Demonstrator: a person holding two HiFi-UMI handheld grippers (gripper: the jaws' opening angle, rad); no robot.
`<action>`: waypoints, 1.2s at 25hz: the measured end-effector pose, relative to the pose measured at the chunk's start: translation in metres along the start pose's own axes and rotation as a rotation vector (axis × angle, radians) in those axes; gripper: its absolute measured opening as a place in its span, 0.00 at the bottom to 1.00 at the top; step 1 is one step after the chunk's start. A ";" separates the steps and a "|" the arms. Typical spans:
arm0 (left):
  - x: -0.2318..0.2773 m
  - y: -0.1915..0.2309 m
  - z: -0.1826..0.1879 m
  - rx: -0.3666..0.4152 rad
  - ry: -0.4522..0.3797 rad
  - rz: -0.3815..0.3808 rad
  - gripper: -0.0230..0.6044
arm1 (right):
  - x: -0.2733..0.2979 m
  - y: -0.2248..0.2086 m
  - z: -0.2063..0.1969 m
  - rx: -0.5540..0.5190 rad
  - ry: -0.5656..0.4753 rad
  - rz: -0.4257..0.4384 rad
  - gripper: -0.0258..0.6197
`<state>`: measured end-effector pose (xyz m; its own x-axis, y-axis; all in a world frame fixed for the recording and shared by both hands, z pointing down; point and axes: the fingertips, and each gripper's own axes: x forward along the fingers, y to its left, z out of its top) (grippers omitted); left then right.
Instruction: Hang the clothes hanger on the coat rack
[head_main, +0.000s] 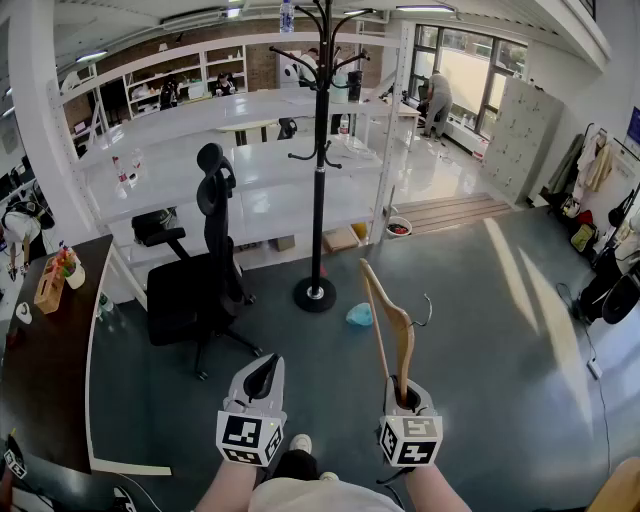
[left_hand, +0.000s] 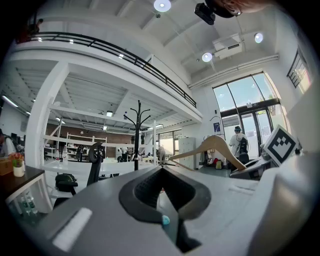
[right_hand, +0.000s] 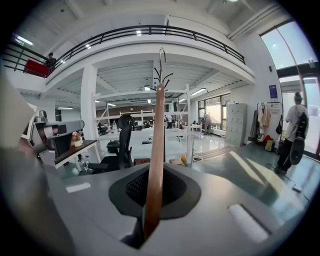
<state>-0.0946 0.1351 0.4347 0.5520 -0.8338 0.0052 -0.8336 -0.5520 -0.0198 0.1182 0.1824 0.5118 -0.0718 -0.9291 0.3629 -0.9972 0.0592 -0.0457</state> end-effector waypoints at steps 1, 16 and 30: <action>0.000 0.000 0.000 -0.001 0.000 0.001 0.04 | -0.001 0.000 0.000 -0.002 0.001 0.002 0.08; -0.002 0.000 -0.006 -0.007 0.015 0.001 0.04 | -0.001 -0.001 -0.008 0.023 0.020 -0.006 0.08; 0.034 0.031 -0.017 -0.015 0.038 0.000 0.04 | 0.046 -0.003 0.000 0.038 0.047 -0.012 0.08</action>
<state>-0.1021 0.0891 0.4513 0.5515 -0.8331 0.0431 -0.8337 -0.5522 -0.0045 0.1174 0.1398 0.5288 -0.0614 -0.9113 0.4071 -0.9965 0.0331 -0.0762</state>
